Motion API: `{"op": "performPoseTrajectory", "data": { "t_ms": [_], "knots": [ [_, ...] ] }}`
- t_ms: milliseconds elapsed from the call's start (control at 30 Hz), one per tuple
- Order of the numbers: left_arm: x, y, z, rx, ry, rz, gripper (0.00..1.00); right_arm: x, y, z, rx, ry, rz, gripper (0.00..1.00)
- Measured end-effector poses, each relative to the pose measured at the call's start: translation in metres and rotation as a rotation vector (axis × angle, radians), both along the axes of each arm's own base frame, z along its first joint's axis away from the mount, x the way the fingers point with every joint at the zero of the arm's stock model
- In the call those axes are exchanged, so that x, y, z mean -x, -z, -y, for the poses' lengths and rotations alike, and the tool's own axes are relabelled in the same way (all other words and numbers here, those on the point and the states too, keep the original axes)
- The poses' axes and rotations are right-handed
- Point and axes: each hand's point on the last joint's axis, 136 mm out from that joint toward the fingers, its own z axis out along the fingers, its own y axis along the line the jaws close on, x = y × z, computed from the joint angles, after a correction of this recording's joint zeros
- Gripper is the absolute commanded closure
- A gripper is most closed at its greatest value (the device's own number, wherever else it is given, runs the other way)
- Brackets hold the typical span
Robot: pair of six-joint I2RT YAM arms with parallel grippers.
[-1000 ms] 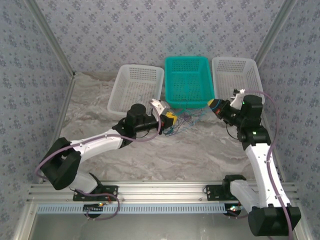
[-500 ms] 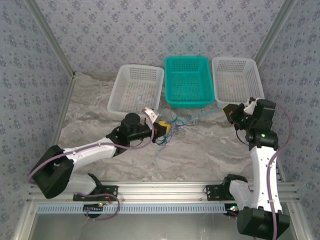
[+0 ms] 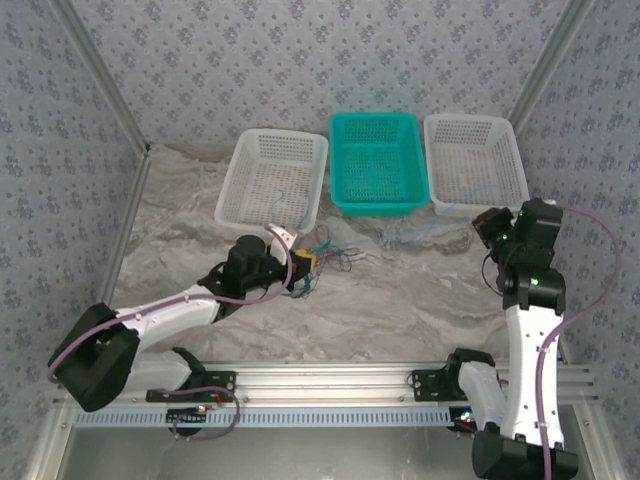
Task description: Untangle the cables
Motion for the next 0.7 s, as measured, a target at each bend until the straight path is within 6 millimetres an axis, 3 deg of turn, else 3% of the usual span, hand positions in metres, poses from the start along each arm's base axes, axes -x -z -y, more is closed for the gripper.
{"op": "performPoseTrajectory", "data": {
  "t_ms": [167,233,333,400,467,533,567,600,667,700],
  "knots": [
    [0.003,0.012,-0.007,-0.024,-0.016,-0.03,1.0,0.002,-0.001,0.022,0.065,0.1,-0.012,1.0],
    [0.002,0.012,-0.008,-0.023,-0.019,-0.034,1.0,-0.006,-0.002,0.019,0.064,0.068,-0.003,1.0],
    [-0.002,0.018,-0.014,-0.036,-0.045,-0.058,1.0,-0.03,0.004,-0.002,0.062,-0.028,0.016,1.0],
    [-0.006,0.03,-0.022,-0.065,-0.077,-0.09,1.0,-0.04,0.031,-0.027,0.076,-0.099,-0.027,1.0],
    [-0.007,0.04,-0.027,-0.088,-0.096,-0.12,1.0,-0.037,0.075,-0.057,0.084,-0.169,-0.111,0.97],
    [-0.005,0.045,-0.027,-0.099,-0.099,-0.14,1.0,-0.022,0.126,-0.081,0.082,-0.234,-0.215,0.44],
    [-0.005,0.046,-0.027,-0.099,-0.101,-0.145,1.0,-0.011,0.154,-0.089,0.078,-0.256,-0.283,0.23],
    [-0.006,0.046,-0.027,-0.098,-0.103,-0.149,1.0,0.001,0.179,-0.091,0.077,-0.266,-0.357,0.1],
    [-0.008,0.044,-0.026,-0.094,-0.106,-0.151,1.0,0.017,0.2,-0.088,0.086,-0.266,-0.462,0.07],
    [-0.009,0.041,-0.025,-0.089,-0.107,-0.149,1.0,0.02,0.2,-0.087,0.098,-0.269,-0.479,0.07]
  ]
}}
